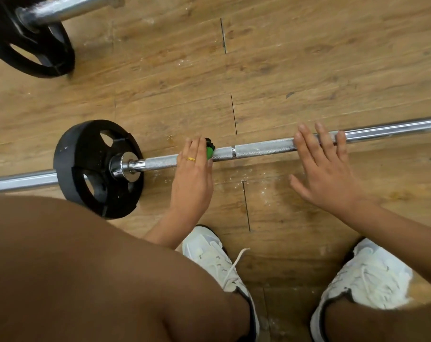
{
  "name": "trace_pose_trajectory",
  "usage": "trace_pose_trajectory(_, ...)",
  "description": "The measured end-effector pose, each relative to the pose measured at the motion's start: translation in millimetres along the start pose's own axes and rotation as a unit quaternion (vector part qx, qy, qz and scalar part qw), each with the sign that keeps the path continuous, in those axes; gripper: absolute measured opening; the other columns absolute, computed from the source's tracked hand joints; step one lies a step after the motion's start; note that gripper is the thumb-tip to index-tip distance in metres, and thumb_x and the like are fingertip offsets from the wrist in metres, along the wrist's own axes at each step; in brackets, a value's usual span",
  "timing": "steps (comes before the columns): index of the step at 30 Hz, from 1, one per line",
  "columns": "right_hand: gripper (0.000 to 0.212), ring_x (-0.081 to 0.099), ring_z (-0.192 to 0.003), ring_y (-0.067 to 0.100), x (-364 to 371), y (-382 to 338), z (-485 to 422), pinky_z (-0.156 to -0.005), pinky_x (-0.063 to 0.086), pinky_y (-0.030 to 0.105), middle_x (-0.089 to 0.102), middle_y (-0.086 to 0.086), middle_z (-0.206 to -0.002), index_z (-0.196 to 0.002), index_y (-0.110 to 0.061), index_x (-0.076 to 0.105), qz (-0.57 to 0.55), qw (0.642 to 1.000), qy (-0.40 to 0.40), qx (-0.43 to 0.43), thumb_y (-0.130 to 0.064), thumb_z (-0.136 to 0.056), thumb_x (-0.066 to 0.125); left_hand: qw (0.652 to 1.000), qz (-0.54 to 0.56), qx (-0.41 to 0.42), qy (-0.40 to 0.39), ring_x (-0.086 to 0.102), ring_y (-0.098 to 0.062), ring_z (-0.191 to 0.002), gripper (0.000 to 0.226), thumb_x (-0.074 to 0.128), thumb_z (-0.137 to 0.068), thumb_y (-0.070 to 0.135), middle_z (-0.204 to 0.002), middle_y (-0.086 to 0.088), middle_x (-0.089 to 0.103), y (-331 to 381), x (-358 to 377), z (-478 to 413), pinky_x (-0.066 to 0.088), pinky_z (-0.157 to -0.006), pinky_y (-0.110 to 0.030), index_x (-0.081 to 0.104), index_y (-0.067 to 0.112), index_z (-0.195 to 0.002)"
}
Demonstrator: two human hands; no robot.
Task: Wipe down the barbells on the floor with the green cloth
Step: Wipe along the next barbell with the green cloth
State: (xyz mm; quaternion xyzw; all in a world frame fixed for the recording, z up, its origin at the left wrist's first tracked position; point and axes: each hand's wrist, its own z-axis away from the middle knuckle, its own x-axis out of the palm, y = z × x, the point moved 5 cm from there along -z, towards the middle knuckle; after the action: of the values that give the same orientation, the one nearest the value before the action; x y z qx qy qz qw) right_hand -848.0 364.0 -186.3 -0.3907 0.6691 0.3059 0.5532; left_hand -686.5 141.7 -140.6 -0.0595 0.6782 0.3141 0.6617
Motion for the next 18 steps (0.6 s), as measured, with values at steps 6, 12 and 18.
trace_pose_trajectory(6, 0.09, 0.004, -0.154, 0.037, -2, -6, 13, -0.122, 0.001, 0.059, 0.008, 0.014, -0.167, -0.16, -0.006, 0.01, 0.01, 1.0, -0.004, 0.004, -0.047, -0.091, 0.051, 1.0, -0.008, 0.011, 0.012, 0.023, -0.028, -0.153, 0.05, 0.04, -0.106, 0.008, -0.162, -0.016, 0.032, -14, 0, 2, 0.021, -0.125, -0.047, 0.031, 0.001, -0.155)
trace_pose_trajectory(12, 0.089, 0.004, -0.153, 0.039, -4, -11, 25, -0.122, 0.003, 0.061, 0.008, 0.016, -0.167, -0.159, -0.004, 0.01, 0.009, 1.0, -0.011, 0.002, -0.048, -0.094, 0.051, 1.0, 0.012, 0.002, 0.02, 0.021, -0.03, -0.153, 0.048, 0.04, -0.106, 0.006, -0.16, -0.015, 0.035, -1, 6, 17, 0.023, -0.124, -0.049, 0.033, 0.001, -0.154)
trace_pose_trajectory(18, 0.086, 0.007, -0.153, 0.04, -7, -17, 38, -0.12, 0.007, 0.062, 0.011, 0.015, -0.167, -0.159, -0.005, 0.011, -0.006, 1.0, -0.019, 0.006, -0.049, -0.096, 0.051, 0.996, -0.015, 0.079, -0.028, 0.026, -0.03, -0.152, 0.05, 0.04, -0.105, 0.011, -0.16, -0.017, 0.035, 2, 9, 15, 0.019, -0.124, -0.044, 0.033, 0.0, -0.153)
